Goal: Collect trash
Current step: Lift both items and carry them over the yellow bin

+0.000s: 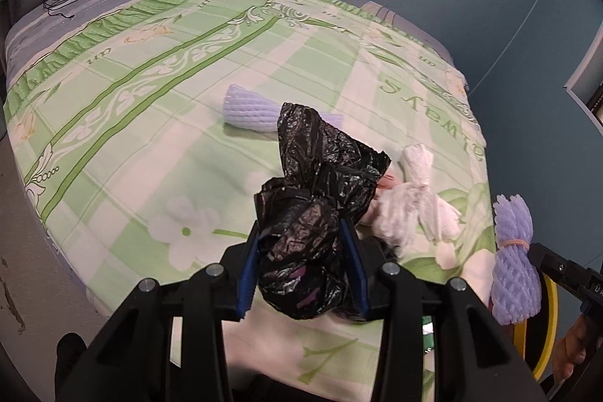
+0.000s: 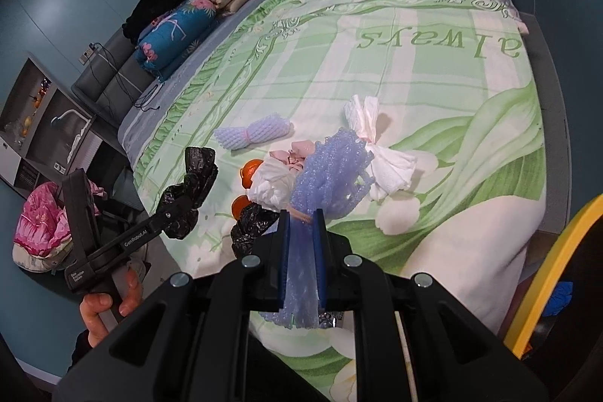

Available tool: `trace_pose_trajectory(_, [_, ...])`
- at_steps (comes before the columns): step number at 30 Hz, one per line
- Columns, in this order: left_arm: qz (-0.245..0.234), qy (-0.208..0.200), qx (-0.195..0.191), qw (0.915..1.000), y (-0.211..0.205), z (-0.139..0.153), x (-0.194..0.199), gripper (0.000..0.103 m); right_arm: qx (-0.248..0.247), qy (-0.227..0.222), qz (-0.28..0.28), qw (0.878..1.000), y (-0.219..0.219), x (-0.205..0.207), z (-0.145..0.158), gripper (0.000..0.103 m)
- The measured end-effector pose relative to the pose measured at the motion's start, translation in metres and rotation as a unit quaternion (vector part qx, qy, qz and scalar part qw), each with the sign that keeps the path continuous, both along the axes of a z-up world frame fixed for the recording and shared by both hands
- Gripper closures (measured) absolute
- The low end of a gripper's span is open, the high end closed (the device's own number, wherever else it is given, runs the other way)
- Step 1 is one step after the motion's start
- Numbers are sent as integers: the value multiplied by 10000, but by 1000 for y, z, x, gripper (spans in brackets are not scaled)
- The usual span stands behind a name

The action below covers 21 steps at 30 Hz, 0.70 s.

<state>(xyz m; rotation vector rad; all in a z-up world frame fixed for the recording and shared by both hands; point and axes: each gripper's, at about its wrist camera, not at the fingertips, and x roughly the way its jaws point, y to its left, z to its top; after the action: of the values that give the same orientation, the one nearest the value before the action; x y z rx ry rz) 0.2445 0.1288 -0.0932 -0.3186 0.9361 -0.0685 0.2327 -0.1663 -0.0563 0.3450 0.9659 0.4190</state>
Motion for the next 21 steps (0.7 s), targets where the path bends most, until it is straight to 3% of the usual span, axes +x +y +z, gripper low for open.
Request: trace_pose_trajectory(21, [-810, -218, -234, 9962, -83, 41, -31, 65, 2, -563, -589, 9967, -80, -45, 48, 92])
